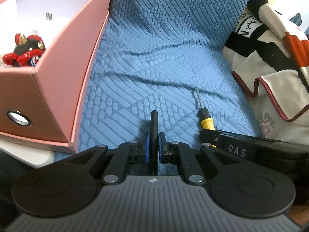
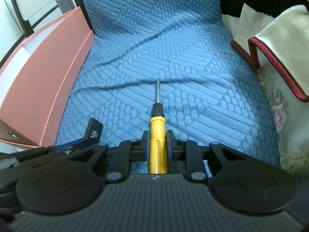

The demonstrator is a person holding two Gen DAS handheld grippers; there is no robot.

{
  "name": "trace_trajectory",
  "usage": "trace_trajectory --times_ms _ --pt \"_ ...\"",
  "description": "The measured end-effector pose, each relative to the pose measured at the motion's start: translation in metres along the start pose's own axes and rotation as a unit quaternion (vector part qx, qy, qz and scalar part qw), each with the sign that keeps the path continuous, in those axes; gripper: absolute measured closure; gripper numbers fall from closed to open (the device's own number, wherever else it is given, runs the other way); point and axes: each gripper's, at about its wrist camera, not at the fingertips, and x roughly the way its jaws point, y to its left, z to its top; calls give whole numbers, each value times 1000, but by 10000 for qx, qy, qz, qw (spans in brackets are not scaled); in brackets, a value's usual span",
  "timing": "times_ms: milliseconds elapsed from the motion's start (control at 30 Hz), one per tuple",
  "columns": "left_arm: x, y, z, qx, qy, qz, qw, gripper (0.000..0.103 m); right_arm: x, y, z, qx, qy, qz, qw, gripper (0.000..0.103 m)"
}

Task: Organize rigid objects
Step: 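Lift the USB stick and screwdriver off the seat with both tools, then carry the USB stick and screwdriver over the pink box with both tools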

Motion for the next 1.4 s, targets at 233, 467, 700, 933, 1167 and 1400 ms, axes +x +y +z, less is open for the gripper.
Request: trace_trajectory --times_ms 233,467,700,933,1167,1400 --pt "-1 -2 2 47 -3 38 10000 92 -1 2 1 15 27 -1 10000 81" --pt "-10 -1 -6 107 -49 146 9998 92 -6 5 -1 17 -12 150 9999 81" --pt "-27 14 -4 -33 -171 275 9995 92 -12 15 0 -184 -66 185 9996 81" --pt "-38 21 -7 -128 -77 177 9997 92 -21 19 1 -206 -97 156 9996 81" --pt "-51 12 0 36 -27 55 10000 92 -33 24 6 -76 -90 181 9998 81" --pt "-70 16 23 30 -68 52 10000 92 -45 34 20 -91 -152 241 9996 81"
